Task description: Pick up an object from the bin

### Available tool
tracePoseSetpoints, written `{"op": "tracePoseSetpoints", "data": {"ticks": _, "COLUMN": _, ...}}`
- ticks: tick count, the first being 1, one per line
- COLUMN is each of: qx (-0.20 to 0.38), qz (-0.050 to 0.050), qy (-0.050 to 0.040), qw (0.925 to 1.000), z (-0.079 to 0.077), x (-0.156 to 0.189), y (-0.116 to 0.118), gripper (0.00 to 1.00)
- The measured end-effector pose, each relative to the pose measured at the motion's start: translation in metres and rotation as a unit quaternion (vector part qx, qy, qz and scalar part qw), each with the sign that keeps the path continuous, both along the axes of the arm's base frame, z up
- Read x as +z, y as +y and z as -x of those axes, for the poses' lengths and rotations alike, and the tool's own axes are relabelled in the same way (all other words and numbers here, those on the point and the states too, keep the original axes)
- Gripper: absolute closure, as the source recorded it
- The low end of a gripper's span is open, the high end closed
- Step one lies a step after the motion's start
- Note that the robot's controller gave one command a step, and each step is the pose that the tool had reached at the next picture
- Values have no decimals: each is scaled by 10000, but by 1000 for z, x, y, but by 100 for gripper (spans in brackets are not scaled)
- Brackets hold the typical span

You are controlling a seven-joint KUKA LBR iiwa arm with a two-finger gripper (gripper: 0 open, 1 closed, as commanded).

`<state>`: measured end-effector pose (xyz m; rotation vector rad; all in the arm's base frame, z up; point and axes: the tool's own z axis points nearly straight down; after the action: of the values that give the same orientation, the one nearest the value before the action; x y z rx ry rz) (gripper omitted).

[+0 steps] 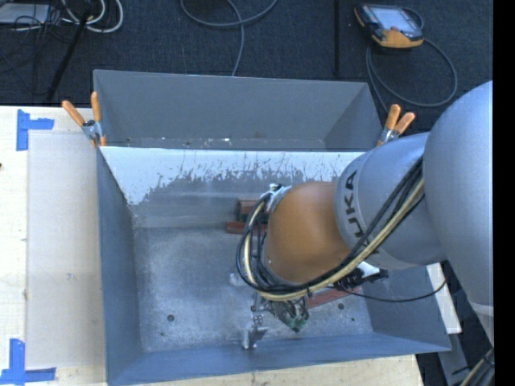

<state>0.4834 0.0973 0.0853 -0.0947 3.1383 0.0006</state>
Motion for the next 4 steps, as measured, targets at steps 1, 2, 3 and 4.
{"op": "tracePoseSetpoints", "data": {"ticks": 1, "qx": 188, "qz": -21, "qy": -70, "qw": 9998, "z": 0, "x": -12, "y": -10, "gripper": 0}}
{"op": "tracePoseSetpoints", "data": {"ticks": 2, "qx": 137, "qz": 5, "qy": 37, "qw": 9999, "z": -28, "x": 40, "y": 1, "gripper": 0}}
{"op": "tracePoseSetpoints", "data": {"ticks": 3, "qx": 803, "qz": -9, "qy": -37, "qw": 9968, "z": -49, "x": 31, "y": -38, "gripper": 0}}
{"op": "tracePoseSetpoints", "data": {"ticks": 4, "qx": -73, "qz": 12, "qy": -22, "qw": 10000, "z": -25, "x": 4, "y": -67, "gripper": 100}}
